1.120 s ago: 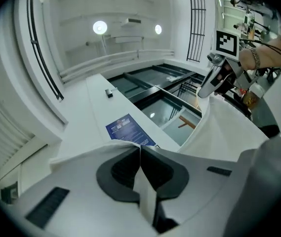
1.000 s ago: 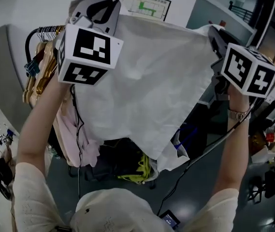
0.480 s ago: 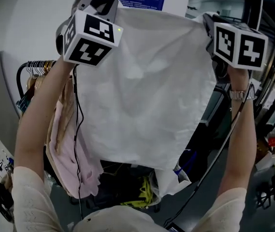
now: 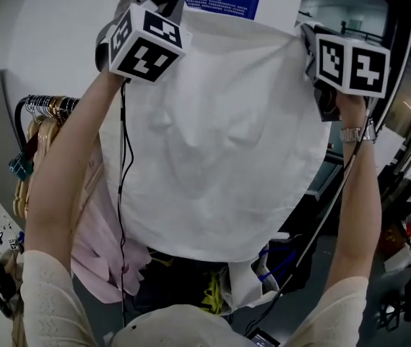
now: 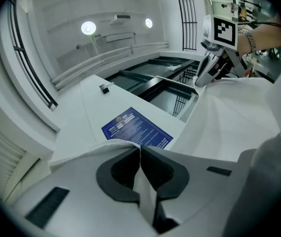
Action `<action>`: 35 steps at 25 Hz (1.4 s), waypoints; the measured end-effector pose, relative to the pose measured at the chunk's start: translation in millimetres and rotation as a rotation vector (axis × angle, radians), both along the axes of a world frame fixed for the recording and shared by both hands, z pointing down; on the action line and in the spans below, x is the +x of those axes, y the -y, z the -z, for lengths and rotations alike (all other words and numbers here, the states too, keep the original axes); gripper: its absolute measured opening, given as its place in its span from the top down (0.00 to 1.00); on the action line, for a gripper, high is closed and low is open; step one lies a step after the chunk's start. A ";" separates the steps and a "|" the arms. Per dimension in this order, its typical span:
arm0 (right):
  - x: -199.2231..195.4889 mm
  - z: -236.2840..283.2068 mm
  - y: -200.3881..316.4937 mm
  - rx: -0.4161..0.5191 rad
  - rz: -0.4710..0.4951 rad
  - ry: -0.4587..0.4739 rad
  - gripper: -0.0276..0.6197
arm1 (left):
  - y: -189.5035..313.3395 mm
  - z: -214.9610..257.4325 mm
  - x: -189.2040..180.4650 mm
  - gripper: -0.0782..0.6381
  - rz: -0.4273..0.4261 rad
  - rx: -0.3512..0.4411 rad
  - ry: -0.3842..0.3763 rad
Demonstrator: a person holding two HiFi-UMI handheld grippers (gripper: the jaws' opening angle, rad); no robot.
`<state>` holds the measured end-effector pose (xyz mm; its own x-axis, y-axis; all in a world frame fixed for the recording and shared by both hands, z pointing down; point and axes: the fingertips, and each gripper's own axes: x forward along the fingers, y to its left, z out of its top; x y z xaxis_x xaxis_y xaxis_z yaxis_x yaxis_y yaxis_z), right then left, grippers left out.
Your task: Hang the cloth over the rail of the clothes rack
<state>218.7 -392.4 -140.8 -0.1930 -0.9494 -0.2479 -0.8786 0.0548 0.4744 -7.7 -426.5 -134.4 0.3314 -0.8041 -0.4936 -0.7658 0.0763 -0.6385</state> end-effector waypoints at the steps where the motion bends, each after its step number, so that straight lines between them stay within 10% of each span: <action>1: 1.5 -5.4 15.4 -0.027 0.006 0.005 0.92 | 11.3 -4.7 1.0 0.87 0.008 -0.017 0.012; 17: 0.4 -165.6 135.0 -0.663 0.068 0.014 0.79 | 118.3 -167.1 21.5 0.74 -0.095 -0.725 0.255; 29: 1.4 -191.9 119.8 -0.874 0.214 -0.008 0.79 | 111.3 -209.3 31.1 0.58 -0.218 -0.926 0.379; 35: -2.4 -173.1 108.4 -0.854 0.300 0.107 0.79 | 118.3 -220.3 26.0 0.58 -0.101 -0.914 0.428</action>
